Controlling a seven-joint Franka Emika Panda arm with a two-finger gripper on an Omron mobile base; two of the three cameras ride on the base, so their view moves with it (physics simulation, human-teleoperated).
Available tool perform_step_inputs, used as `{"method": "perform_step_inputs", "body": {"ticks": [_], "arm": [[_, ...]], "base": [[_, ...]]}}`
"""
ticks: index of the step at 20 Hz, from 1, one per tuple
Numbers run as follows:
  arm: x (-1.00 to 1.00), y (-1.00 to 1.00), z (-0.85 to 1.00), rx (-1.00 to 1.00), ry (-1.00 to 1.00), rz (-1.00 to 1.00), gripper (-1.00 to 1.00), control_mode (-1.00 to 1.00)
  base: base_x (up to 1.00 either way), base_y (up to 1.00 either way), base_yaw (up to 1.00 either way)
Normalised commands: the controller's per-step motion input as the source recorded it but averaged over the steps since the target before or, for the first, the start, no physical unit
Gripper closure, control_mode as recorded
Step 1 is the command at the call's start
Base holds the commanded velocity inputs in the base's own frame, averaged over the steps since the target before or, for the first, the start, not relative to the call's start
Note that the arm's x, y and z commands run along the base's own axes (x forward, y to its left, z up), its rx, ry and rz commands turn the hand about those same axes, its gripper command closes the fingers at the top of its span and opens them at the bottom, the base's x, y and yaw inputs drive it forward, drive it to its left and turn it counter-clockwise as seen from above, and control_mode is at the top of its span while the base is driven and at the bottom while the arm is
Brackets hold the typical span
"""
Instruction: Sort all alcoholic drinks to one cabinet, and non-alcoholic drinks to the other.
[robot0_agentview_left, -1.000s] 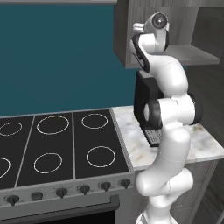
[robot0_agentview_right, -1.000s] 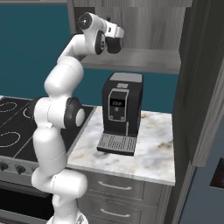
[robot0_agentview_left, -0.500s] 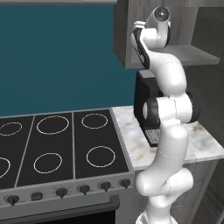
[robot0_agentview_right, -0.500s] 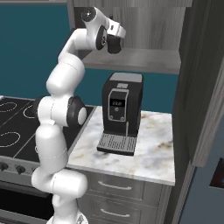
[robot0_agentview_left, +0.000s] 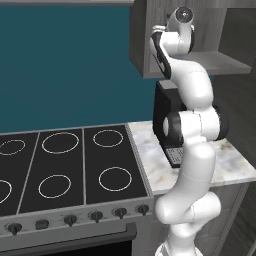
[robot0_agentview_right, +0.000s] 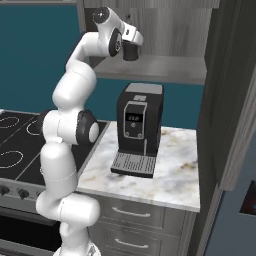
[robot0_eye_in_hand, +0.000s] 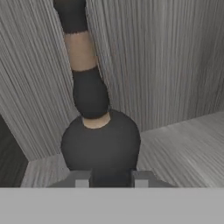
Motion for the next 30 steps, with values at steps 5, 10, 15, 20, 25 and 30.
{"method": "perform_step_inputs", "body": {"ticks": [5,10,15,20,25,30], "arm": [[0.0,0.0,0.0,0.01,0.0,0.0,-1.0,-1.0],[-0.25,0.0,0.0,0.04,0.0,0.0,-1.0,-1.0],[-0.82,0.0,0.0,0.07,-0.02,0.01,-1.0,-1.0],[-1.0,0.0,-0.04,0.04,0.0,0.03,-1.0,-1.0],[-1.0,0.0,-0.33,0.01,0.0,0.06,-1.0,-1.0],[-1.0,0.04,-0.44,0.0,0.0,0.08,-1.0,-1.0]], "base": [[0.0,0.0,0.0],[0.0,0.0,0.0],[0.0,0.0,0.0],[0.0,0.0,0.0],[0.0,0.0,0.0],[0.0,0.0,0.0]]}}
